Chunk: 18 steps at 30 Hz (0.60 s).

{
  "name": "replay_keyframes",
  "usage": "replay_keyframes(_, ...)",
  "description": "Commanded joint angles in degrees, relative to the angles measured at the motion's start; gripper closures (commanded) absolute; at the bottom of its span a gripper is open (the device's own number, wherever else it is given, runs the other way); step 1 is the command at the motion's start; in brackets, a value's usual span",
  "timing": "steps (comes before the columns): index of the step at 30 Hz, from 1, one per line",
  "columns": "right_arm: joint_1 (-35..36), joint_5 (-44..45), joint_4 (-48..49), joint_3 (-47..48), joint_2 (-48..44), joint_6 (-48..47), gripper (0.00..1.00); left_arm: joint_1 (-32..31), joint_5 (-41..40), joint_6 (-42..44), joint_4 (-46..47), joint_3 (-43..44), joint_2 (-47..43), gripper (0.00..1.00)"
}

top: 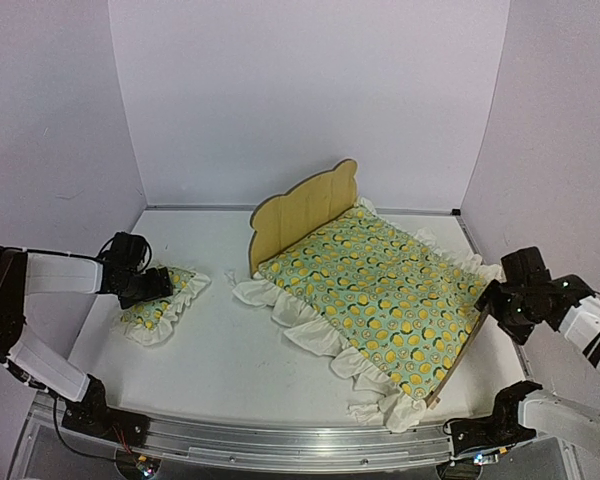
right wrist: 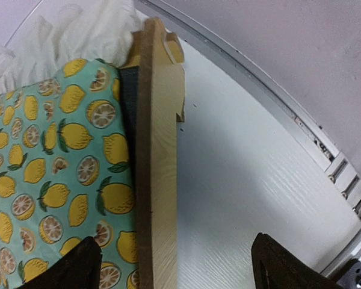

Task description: Set up the pet bed

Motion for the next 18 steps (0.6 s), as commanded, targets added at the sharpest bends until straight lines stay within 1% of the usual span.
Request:
replay_keyframes(1, -0.13, -0.83, 0.47, 10.74, 0.28, -15.0, 0.07, -2.41, -4.6, 3.01, -0.72, 5.14, 3.33, 0.07)
replay_keyframes(3, -0.1, -6.11, 1.32, 15.23, 1.55, -22.03, 0.04, -2.53, -3.01, 3.01, -0.76, 6.63, 7.03, 0.16)
replay_keyframes(4, -0.1, -9.6, 2.38, 16.99, 1.99, -25.22, 0.02, -2.55, -1.75, 2.91, -0.8, 7.35, 8.81, 0.23)
replay_keyframes(6, -0.1, -16.71, 5.28, 19.67, 3.06, -30.07, 0.02, -2.39, 1.04, 2.83, -0.49, 7.84, 10.32, 0.43)
replay_keyframes(7, -0.08, -22.48, 6.52, 21.05, 4.4, -31.94, 0.02, -2.37, 2.34, 2.91, 0.49, 7.25, 9.6, 0.53)
replay_keyframes(8, 0.03, -26.33, 6.93, 22.84, 6.52, -33.61, 0.02, -2.36, 3.6, 3.23, 1.53, 6.5, 8.2, 0.67)
replay_keyframes(9, 0.43, -30.55, 7.5, 24.38, 8.89, -35.02, 0.02, -2.25, 4.45, 3.61, 2.01, 5.99, 6.43, 0.78)
replay_keyframes(10, 1.72, -34.64, 8.77, 25.69, 11.18, -36.3, 0.02, -2.21, 5.14, 4.01, 1.88, 5.92, 4.06, 0.85)
replay_keyframes(11, 3.82, -36.71, 10.31, 26.83, 12.86, -36.89, 0.02, -2.18, 6.56, 4.46, 1.29, 6.11, 1.21, 0.9)
replay_keyframes(13, 10.71, -38.96, 13.85, 29.29, 15.99, -37.99, 0.02, -2.13, 7.22, 4.69, -0.34, 6.88, -6.07, 0.99)
replay_keyframes(15, 16.97, -40.75, 17.03, 33.1, 20.53, -38.3, 0.02, -2.0, 8.92, 5.42, -2.98, 9.49, -14.72, 1.0)
replay_keyframes(18, 24.21, -46.15, 23.78, 36.87, 26.06, -36.12, 0.02, -1.81, 17.58, 6.83, 1.2, 10.93, -28.45, 1.0)
